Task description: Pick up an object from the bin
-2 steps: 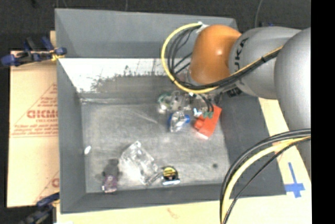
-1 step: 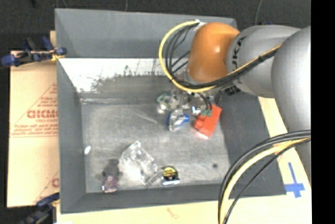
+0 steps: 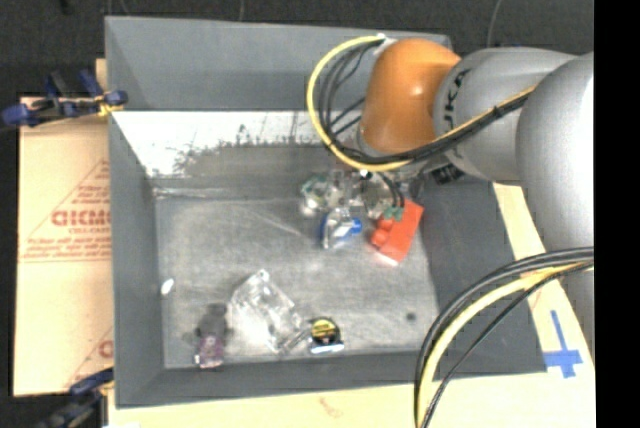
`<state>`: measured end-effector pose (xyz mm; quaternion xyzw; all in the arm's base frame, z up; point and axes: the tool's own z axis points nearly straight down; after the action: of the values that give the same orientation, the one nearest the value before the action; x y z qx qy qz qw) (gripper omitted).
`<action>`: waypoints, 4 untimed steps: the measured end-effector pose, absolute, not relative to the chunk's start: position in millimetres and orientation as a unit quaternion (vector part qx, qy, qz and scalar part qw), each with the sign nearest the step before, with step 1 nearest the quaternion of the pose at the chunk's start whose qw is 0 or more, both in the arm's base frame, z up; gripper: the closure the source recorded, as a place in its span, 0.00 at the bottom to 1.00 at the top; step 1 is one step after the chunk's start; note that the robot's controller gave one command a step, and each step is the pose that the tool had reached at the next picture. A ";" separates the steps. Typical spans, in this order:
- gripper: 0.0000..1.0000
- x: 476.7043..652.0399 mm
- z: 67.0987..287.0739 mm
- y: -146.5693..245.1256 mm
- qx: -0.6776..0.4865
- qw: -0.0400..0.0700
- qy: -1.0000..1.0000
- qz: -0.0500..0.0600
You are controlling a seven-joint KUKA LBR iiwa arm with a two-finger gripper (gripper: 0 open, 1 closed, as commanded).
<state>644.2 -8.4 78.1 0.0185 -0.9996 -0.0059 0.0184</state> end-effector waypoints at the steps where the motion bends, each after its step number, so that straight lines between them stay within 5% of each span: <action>1: 1.00 645.4 76.3 -8.9 0.018 0.019 -1.000 -0.007; 2: 1.00 634.3 76.9 -16.3 0.019 0.002 -1.000 -0.007; 3: 1.00 641.2 80.5 -7.6 0.017 0.014 -1.000 -0.001; 4: 1.00 645.3 76.3 -16.0 0.025 0.017 -1.000 -0.008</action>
Offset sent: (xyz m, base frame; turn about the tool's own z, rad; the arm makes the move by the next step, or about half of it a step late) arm 0.0047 -0.0083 -0.0081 0.0092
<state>645.3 -16.0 76.3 0.0246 -0.9995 -0.0080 0.0175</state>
